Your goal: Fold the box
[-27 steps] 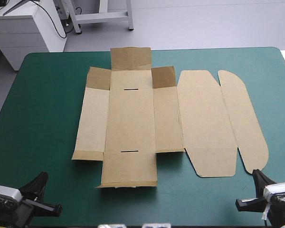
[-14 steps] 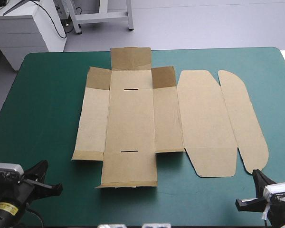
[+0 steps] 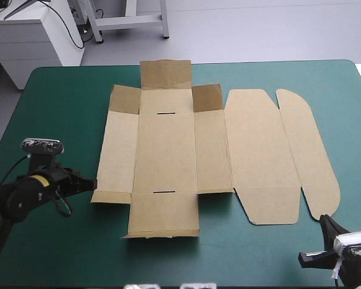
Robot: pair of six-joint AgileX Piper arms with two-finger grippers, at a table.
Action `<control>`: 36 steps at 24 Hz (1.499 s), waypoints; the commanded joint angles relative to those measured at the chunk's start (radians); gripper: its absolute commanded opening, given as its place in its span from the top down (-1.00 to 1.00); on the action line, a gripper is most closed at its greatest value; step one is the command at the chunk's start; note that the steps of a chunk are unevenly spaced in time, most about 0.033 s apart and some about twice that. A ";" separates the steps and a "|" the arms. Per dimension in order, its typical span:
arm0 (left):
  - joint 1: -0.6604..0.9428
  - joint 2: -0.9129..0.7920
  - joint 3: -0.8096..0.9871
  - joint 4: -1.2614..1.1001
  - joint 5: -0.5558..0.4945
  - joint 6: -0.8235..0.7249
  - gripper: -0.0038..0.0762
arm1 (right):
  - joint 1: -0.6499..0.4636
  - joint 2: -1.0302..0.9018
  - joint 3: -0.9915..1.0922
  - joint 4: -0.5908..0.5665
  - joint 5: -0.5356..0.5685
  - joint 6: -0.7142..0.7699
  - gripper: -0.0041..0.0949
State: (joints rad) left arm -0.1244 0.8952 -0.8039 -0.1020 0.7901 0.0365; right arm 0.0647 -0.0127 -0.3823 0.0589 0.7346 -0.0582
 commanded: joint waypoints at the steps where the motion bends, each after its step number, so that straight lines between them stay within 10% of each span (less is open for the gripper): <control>1: 0.039 0.111 -0.101 -0.128 0.039 0.160 0.86 | -0.006 -0.024 -0.028 -0.001 -0.074 -0.006 0.96; 6: 0.308 0.371 -0.219 -0.676 0.297 0.520 0.86 | -0.006 -0.024 -0.028 -0.001 -0.074 -0.006 0.96; 10: 0.426 0.585 -0.280 -0.733 0.470 0.526 0.87 | -0.006 -0.024 -0.028 -0.001 -0.074 -0.006 0.96; 16: 0.467 0.724 -0.280 -0.707 0.495 0.489 0.84 | -0.006 -0.024 -0.028 -0.001 -0.074 -0.006 0.96; 25: 0.463 0.726 -0.280 -0.711 0.430 0.489 -0.43 | -0.006 -0.024 -0.028 -0.001 -0.074 -0.006 0.96; 36: 0.450 0.761 -0.279 -0.759 0.378 0.488 -0.46 | -0.006 -0.024 -0.028 -0.001 -0.074 -0.006 0.96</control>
State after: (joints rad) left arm 0.3376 1.6705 -1.0571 -0.7855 1.1454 0.5314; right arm 0.0647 -0.0127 -0.3823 0.0589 0.7346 -0.0582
